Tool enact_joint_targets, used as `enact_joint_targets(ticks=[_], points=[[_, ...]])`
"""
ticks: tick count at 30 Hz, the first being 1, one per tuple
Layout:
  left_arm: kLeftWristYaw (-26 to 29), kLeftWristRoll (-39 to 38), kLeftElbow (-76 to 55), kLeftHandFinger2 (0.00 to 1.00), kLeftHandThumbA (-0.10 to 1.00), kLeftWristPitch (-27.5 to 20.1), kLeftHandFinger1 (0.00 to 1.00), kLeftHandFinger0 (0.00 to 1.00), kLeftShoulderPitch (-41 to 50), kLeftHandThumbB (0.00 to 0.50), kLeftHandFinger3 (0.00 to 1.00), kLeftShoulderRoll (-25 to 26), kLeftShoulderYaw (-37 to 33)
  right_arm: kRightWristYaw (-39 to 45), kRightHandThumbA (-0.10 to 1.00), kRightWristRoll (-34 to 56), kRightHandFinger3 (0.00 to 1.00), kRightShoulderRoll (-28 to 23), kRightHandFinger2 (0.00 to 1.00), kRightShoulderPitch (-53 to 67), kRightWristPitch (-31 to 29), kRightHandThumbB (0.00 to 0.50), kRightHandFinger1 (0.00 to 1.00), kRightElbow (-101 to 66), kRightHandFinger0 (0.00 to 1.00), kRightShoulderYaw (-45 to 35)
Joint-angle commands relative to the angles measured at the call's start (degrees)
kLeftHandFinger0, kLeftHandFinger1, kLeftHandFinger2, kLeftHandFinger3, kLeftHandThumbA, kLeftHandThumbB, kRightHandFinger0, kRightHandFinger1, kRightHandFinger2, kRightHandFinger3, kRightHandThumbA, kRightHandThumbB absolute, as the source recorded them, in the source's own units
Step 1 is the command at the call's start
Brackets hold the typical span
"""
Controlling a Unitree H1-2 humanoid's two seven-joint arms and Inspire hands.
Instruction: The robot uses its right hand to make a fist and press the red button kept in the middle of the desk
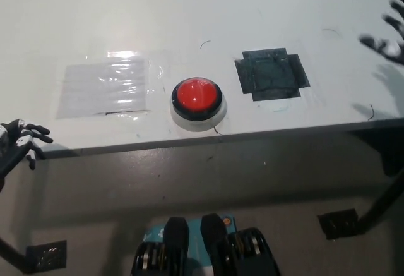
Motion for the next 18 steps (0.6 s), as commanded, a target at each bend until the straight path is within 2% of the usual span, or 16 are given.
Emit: enact_joint_targets(ticks=[1,2,3,4,5,7,8,9,10,11,12,17,18], points=[[-1.4,-1.2,-0.7,0.44,0.51,-0.4,0.31,0.23,-1.6,0.004,0.58,1.2,0.4,1.2,1.00,-2.6,0.70,1.8,0.64,-11.7,-5.7,0.497,0.74,6.6,0.75,2.8],[-1.4,-1.2,-0.7,0.43,0.51,-0.4,0.31,0.22,-1.6,0.001,0.57,1.2,0.4,1.0,1.00,-3.1,0.59,2.2,0.54,-12.5,-6.0,0.500,0.65,7.1,0.67,3.3],[-1.5,-1.3,-0.7,0.43,0.51,-0.3,0.30,0.21,-1.7,0.000,0.57,1.2,0.3,0.8,1.00,-3.7,0.53,2.7,0.48,-13.1,-6.5,0.500,0.59,7.3,0.62,3.8],[-1.5,-1.2,-0.7,0.41,0.51,-0.2,0.29,0.20,-1.7,0.000,0.56,1.2,0.2,-0.6,1.00,-5.6,0.28,4.5,0.32,-15.9,-7.9,0.500,0.42,10.2,0.52,5.3],[-1.3,-1.3,-1.0,0.41,0.51,0.4,0.29,0.19,-1.7,0.000,0.56,1.1,0.3,-0.7,1.00,-5.8,0.15,5.9,0.19,-18.0,-9.4,0.500,0.29,12.8,0.42,5.8],[-1.3,-1.2,-1.2,0.41,0.51,0.6,0.29,0.19,-1.8,0.000,0.56,1.2,0.2,-0.7,1.00,-5.9,0.02,6.7,0.05,-19.1,-10.7,0.500,0.12,14.7,0.27,6.0],[-1.2,-1.2,-1.3,0.41,0.51,0.6,0.28,0.19,-1.7,0.000,0.56,1.1,0.2,-1.1,1.00,-6.4,0.00,7.8,0.00,-20.5,-11.1,0.500,0.01,16.2,0.14,6.3],[-1.4,-1.0,-1.0,0.42,0.51,0.3,0.28,0.20,-1.7,0.000,0.57,1.3,0.1,-1.6,1.00,-6.5,0.00,8.8,0.00,-21.6,-10.9,0.500,0.00,17.4,0.06,6.4],[-1.4,-0.9,-0.8,0.43,0.50,-0.2,0.29,0.21,-1.7,0.000,0.57,1.3,0.1,-1.7,1.00,-6.9,0.00,9.4,0.00,-22.3,-11.2,0.500,0.00,17.8,0.07,6.7],[-1.5,-0.9,-0.7,0.43,0.50,-0.5,0.29,0.21,-1.7,0.000,0.58,1.4,0.0,-1.8,1.00,-7.0,0.00,10.1,0.00,-22.8,-11.6,0.500,0.00,18.5,0.01,6.8],[-1.7,-1.0,-0.6,0.43,0.50,-0.7,0.29,0.21,-1.7,0.000,0.58,1.4,0.0,-1.9,1.00,-6.8,0.00,10.9,0.00,-23.5,-11.5,0.500,0.00,19.3,0.00,6.7],[-2.0,-0.7,-0.6,0.42,0.52,-0.8,0.27,0.18,-2.0,0.000,0.58,1.3,-0.2,-2.6,1.00,-6.8,0.00,15.0,0.00,-26.2,-10.7,0.500,0.00,21.0,0.00,6.7],[-2.0,-0.8,-0.5,0.41,0.52,-0.9,0.27,0.18,-2.0,0.000,0.58,1.3,-0.1,-2.1,1.00,-7.4,0.00,15.7,0.00,-26.6,-12.1,0.500,0.00,21.6,0.00,7.3]])
